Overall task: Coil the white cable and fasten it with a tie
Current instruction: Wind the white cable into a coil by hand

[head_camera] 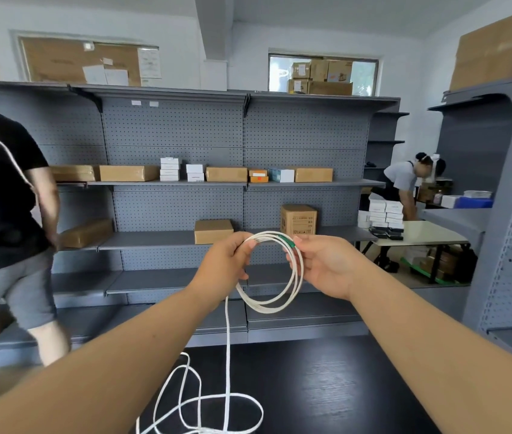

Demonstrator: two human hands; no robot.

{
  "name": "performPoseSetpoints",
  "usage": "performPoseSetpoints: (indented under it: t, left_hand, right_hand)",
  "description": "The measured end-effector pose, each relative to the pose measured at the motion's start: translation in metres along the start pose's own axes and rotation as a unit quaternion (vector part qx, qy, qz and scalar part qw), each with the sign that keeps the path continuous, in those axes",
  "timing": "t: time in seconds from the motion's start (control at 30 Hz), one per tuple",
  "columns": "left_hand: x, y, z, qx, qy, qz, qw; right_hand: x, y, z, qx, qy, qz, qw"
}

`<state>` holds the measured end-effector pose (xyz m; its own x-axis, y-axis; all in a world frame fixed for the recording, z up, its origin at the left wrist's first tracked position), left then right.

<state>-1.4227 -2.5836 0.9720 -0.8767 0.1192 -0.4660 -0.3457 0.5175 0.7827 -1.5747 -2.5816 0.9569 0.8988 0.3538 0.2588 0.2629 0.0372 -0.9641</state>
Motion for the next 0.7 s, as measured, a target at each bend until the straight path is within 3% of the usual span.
performPoseSetpoints:
  t: [0.2, 0.47, 0.7]
  left_hand:
    - [-0.003, -0.006, 0.0, -0.014, 0.013, 0.027, 0.999]
    - [-0.005, -0.007, 0.0, -0.008, 0.032, 0.031, 0.999]
    - [-0.004, 0.0, -0.001, 0.001, 0.04, 0.008, 0.999]
  right_hand:
    - [0.0, 0.0, -0.001, -0.049, 0.031, 0.017, 0.998]
    - [0.008, -0.01, 0.003, -0.101, 0.054, 0.198, 0.974]
    - [0.008, -0.008, 0.004, -0.076, 0.042, 0.026, 0.996]
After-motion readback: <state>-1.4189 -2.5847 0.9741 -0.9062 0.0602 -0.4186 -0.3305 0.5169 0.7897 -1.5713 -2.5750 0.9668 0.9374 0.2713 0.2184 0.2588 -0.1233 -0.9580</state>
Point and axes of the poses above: each hand's wrist, its own z-axis away from the middle knuckle, its own x-axis out of the palm, y = z × x, the point moved 8 cm from there along -z, towards the middle knuckle, and after that the axes turned 13 degrees about -y, right-handed, at the moved point
